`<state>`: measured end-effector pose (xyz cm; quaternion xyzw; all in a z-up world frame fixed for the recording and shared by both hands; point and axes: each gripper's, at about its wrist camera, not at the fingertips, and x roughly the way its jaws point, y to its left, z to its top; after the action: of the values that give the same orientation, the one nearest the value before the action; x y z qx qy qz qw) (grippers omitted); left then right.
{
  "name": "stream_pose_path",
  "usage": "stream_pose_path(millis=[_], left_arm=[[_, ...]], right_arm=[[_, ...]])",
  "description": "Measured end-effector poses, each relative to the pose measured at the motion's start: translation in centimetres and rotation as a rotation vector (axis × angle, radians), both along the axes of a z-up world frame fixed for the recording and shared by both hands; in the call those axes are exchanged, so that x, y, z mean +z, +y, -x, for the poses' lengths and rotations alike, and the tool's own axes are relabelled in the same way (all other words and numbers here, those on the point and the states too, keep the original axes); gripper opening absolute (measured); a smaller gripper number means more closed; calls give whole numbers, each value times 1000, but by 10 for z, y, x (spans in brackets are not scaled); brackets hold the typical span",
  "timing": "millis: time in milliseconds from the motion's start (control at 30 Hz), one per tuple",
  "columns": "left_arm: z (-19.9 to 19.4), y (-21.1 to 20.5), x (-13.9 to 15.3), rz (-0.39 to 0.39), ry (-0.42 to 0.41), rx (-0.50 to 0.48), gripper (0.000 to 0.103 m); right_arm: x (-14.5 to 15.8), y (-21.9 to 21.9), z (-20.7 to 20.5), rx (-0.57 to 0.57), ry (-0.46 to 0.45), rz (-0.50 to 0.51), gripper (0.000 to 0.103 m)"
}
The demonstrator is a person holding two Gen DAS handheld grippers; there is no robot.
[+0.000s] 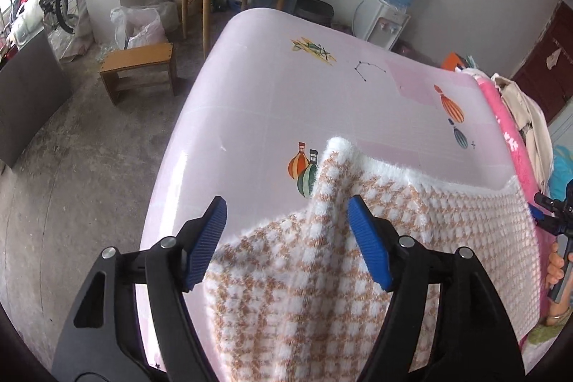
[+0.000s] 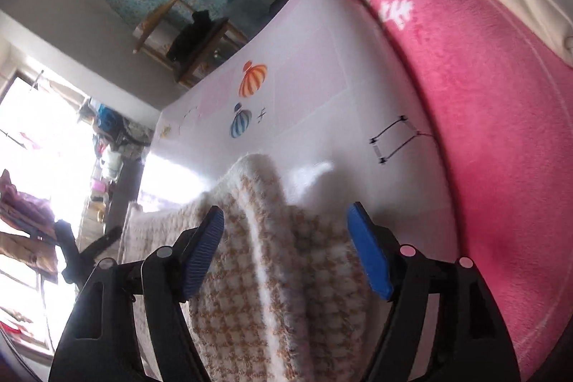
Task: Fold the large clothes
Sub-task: 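Release the coat and pull both open tools back from the bundle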
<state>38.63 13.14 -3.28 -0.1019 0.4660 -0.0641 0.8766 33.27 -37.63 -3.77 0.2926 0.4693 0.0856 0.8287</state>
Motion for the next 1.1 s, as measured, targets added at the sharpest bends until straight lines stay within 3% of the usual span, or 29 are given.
stream_pose_path(millis=[133,333,433,600,767,1000,1100], left_arm=[[38,9,31,38,-75,-6,74],[129,-8,71,59,-184,-107,85],[177,-27,81,24,-237,-185,90],[242,-53,82,-68,-309,-205,95],[282,-84,75,-76,-299,-219,95],[306,-115,74,-99,-301,-168,95],[310,-122,76,-179,-314,-101,95]], right_arm=[[25,-4,20,-45,-37,19,70],[75,52,98,42,-137,180,75],[89,90,150,87,-185,279,82],[88,142,229,110,-220,422,90],[76,174,280,83,-215,488,96],[79,186,306,-14,-234,634,97],[87,188,314,-50,-265,680,97]])
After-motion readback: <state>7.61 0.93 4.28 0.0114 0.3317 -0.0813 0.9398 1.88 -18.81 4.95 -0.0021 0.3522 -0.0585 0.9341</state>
